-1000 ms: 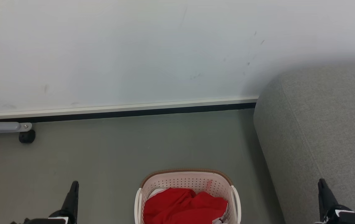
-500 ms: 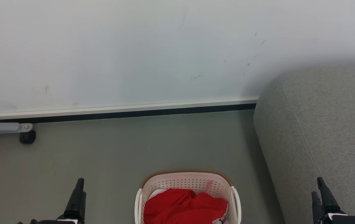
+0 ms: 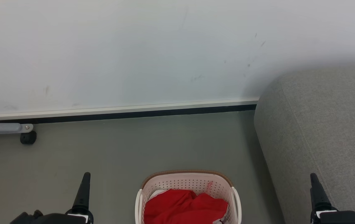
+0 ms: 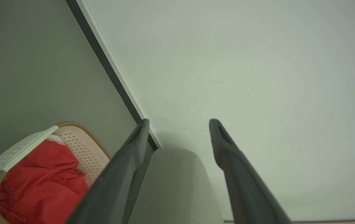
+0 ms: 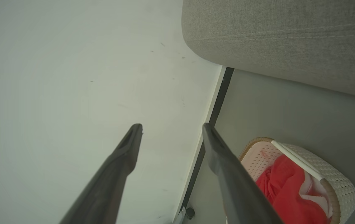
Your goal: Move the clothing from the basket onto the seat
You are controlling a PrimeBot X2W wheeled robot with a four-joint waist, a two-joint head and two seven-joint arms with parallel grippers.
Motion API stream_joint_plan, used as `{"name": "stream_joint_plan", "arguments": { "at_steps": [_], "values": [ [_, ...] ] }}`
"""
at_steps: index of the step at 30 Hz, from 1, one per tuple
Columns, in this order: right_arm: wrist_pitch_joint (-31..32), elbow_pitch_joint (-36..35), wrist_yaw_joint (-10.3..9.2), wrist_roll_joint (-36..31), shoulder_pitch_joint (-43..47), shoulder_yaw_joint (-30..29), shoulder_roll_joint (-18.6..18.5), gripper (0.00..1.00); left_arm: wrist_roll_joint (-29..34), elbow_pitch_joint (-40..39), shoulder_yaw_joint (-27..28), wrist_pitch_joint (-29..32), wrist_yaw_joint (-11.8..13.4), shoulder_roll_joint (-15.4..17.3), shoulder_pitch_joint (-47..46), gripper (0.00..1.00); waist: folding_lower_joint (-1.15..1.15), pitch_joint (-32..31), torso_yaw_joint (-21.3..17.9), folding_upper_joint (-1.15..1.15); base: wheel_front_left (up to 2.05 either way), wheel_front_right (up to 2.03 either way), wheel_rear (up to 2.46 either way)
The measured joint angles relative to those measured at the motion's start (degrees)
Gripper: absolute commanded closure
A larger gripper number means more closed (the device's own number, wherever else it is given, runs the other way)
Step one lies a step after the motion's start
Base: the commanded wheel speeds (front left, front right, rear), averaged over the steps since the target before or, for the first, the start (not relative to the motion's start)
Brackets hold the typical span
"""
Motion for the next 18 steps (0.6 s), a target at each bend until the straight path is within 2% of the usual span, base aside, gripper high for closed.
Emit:
{"name": "stream_joint_plan", "arguments": {
  "at_steps": [9, 18],
  "values": [
    [-1.71, -1.51, -1.04, -7.89, 0.05, 2.54, -0.64, 0.0, 8.17, -1.11, -2.03, -1.62, 1.31, 0.25, -0.04, 0.0, 0.0, -0.06, 0.07, 0.0, 0.0, 0.0, 0.0],
    [-3.57, -2.58, -2.21, -16.25, 0.73, 5.0, -1.36, 0.0, 18.64, -2.07, -4.95, -3.49, 2.83, 1.93, -0.17, 0.0, 0.0, -0.13, 0.09, 0.0, 0.0, 0.0, 0.0]
  ]
}}
